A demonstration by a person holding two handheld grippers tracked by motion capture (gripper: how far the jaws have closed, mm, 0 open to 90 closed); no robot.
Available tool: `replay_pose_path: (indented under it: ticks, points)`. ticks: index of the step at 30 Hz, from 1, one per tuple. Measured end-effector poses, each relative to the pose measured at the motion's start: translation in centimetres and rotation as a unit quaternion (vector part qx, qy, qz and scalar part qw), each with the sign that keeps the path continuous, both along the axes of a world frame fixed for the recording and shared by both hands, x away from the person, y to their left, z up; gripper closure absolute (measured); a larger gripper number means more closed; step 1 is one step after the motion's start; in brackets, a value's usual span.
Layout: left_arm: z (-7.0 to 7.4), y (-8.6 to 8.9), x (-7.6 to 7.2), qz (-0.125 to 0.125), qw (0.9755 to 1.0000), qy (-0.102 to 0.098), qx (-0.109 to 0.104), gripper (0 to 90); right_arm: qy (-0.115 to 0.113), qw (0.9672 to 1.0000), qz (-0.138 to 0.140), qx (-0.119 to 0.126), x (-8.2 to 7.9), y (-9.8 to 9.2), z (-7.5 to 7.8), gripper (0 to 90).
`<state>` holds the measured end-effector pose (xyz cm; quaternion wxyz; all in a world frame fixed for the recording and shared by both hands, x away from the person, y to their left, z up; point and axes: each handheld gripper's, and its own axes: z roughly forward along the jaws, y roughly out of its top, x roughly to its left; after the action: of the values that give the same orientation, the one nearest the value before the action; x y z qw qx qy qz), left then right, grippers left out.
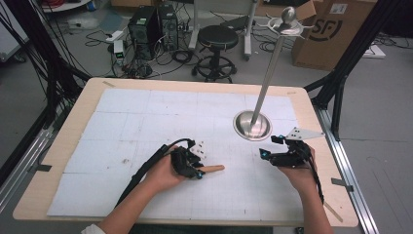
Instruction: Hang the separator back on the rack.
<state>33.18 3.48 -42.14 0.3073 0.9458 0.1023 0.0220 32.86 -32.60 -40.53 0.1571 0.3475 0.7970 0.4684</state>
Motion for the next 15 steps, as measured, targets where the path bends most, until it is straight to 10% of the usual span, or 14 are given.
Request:
replay_pose_path:
  ticks: [15]
  points:
    - [1.4, 0.8, -0.2, 0.002, 0.9992, -0.014, -0.037, 70.6, 0.002, 1.0, -0.001, 0.0, 0.0, 0.1, 0.0, 22.1]
